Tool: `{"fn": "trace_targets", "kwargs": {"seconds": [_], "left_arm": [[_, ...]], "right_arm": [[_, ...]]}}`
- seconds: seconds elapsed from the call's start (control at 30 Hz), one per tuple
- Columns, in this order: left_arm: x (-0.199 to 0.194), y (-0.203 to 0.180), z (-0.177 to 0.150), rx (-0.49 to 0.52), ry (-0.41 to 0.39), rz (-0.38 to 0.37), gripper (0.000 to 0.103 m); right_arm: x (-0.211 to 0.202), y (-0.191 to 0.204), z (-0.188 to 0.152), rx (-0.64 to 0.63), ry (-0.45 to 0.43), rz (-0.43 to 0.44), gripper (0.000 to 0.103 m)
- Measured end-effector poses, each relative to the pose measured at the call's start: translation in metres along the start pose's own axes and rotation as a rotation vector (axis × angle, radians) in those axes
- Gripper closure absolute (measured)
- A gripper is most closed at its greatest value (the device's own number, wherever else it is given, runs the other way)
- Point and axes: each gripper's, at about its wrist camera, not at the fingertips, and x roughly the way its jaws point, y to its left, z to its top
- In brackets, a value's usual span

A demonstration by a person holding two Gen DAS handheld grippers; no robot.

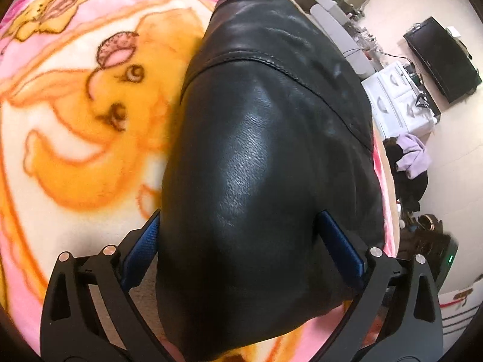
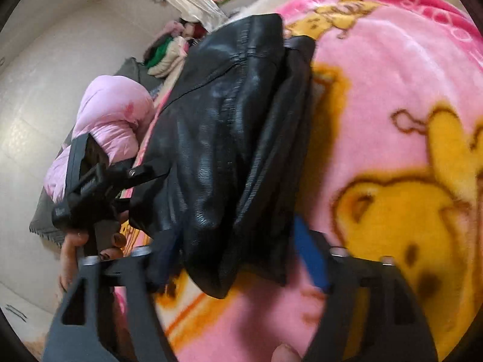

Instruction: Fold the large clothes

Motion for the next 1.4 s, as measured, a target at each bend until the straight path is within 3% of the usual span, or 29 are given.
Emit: {"fn": "trace_targets", "kwargs": {"seconds": [0.13,0.2,0.3,0.4,0.5,0.57,0.73,0.87,1.03,1.23,1.4], "left_arm": [[0.001,-0.009,-0.002,0.029,-0.013,0.033,0.010],[0.001,-0.012,-0.001,0.043,-0.021,0.048,0.010],[0.000,-0.017,-0.001,0.073,-0.036,0.075,0.010],[-0.001,-0.023,-0.001,0.104,-0.042,0.104,0.010],[-0.001,-0.027,0.000,0.122,-0.043,0.124,0.010],[0.000,-0.028,0.000,0.131,-0.047,0.130,0.010],[-0.002,-0.026,0.001,0.131,-0.048,0.125,0.010],[-0.002,-0.025,0.004,0.132,-0.055,0.105,0.008],[0.004,-0.040,0.000,0.227,-0.059,0.172,0.008],[0.007,-0.048,-0.003,0.267,-0.071,0.207,0.008],[0.006,-0.046,-0.003,0.265,-0.066,0.209,0.008]], "right_arm": [[-0.044,-0.005,0.029,0.020,-0.196,-0.003,0.017],[-0.045,-0.005,0.044,0.016,-0.233,-0.019,0.016],[-0.031,-0.008,0.065,0.039,-0.252,-0.065,0.022],[-0.009,-0.009,0.071,0.066,-0.218,-0.094,0.031],[0.020,-0.002,0.079,0.072,-0.180,-0.102,0.032],[0.032,0.004,0.086,0.047,-0.178,-0.119,0.043],[0.025,0.026,0.089,-0.086,-0.271,-0.120,0.081],[0.022,0.004,0.093,0.031,-0.308,0.031,0.083],[0.041,-0.025,0.092,0.111,-0.242,-0.061,0.080],[0.046,-0.036,0.087,0.174,-0.220,-0.085,0.074],[0.040,-0.016,0.083,0.078,-0.229,-0.178,0.065]]}}
